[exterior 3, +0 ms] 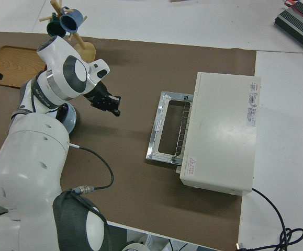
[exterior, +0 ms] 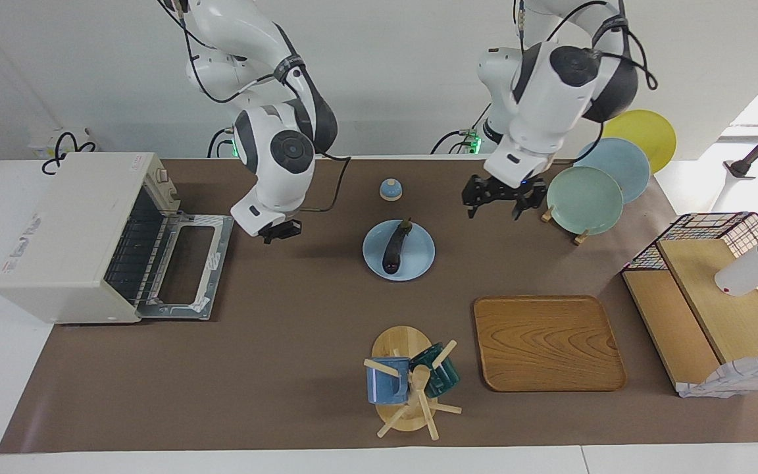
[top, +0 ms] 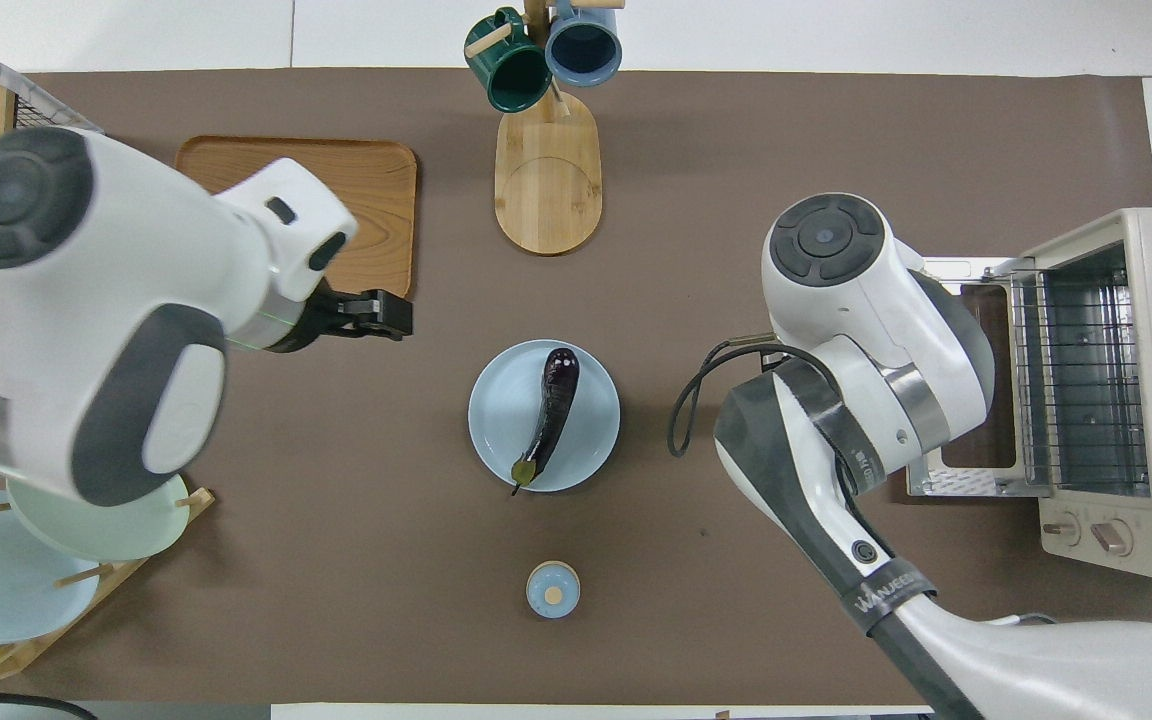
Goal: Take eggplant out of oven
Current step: 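Reach the left gripper to the eggplant while the right gripper withdraws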
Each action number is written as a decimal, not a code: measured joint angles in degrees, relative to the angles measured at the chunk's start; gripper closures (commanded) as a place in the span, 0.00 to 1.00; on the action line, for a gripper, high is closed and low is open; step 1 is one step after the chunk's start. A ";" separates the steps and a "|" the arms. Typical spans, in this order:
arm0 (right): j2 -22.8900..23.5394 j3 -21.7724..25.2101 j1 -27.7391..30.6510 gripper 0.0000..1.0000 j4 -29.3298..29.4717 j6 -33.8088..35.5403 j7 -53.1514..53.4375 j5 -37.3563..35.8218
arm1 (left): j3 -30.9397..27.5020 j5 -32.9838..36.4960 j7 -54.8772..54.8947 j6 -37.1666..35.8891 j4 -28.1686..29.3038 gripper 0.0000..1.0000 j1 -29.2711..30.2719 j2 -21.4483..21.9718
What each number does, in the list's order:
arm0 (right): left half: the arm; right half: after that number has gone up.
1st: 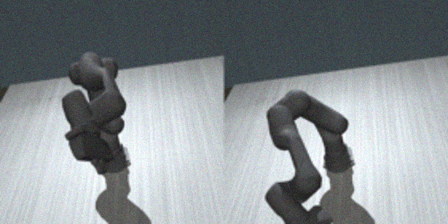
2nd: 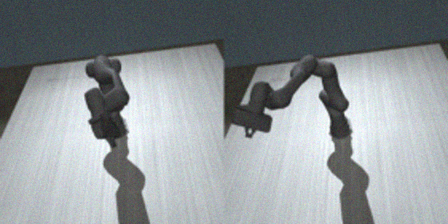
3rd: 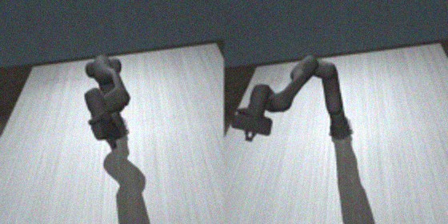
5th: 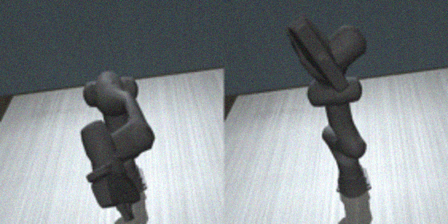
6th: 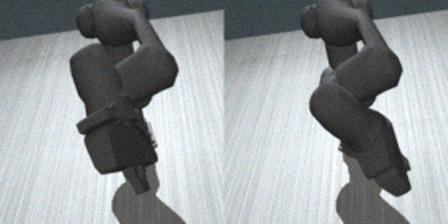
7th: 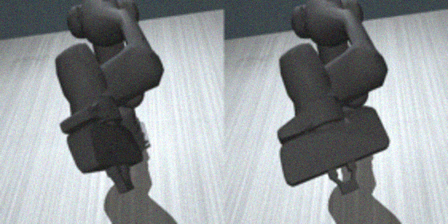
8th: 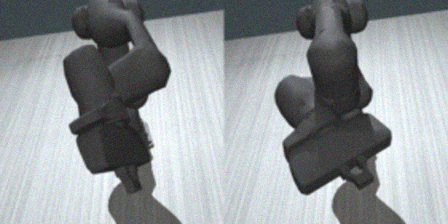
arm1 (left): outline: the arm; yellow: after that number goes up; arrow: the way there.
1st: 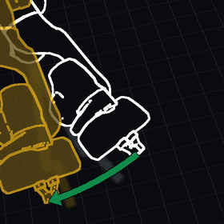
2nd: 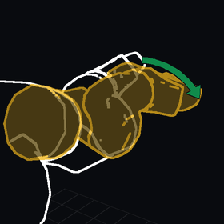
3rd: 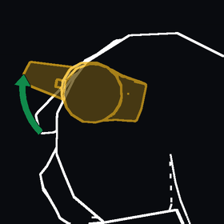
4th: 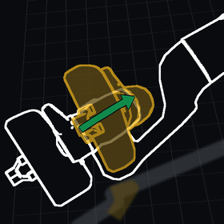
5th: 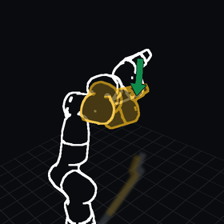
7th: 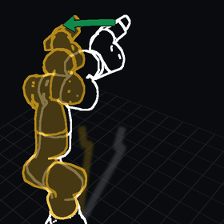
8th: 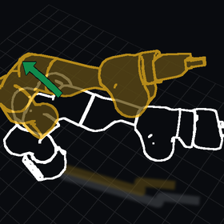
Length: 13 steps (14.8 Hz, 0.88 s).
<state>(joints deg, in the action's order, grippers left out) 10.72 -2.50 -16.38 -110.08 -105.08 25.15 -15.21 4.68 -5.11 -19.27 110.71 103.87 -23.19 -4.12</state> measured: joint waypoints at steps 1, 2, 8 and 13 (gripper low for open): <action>-0.67 0.00 1.69 1.00 -2.41 -2.46 -1.15 -0.02 | 0.05 -0.01 -1.10 3.56 1.76 0.00 -3.25 -1.20; -1.30 0.01 3.35 1.00 -4.76 -4.98 -2.21 -0.02 | 0.09 -0.01 -1.77 7.46 4.00 0.00 -6.12 -2.16; -3.12 -0.01 8.61 1.00 -12.12 -14.46 -5.98 -0.03 | 0.00 -0.03 -2.27 23.56 14.12 0.00 -13.36 -6.64; -3.16 -0.26 9.40 1.00 -14.92 -19.27 -6.28 -0.03 | -0.12 -0.03 -2.88 28.50 14.19 0.00 -15.49 -12.04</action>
<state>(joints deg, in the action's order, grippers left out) 7.56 -2.76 -6.98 -125.00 -124.34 18.87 -15.24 4.56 -5.14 -22.15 139.20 118.06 -38.69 -16.16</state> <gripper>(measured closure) 0.991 0.000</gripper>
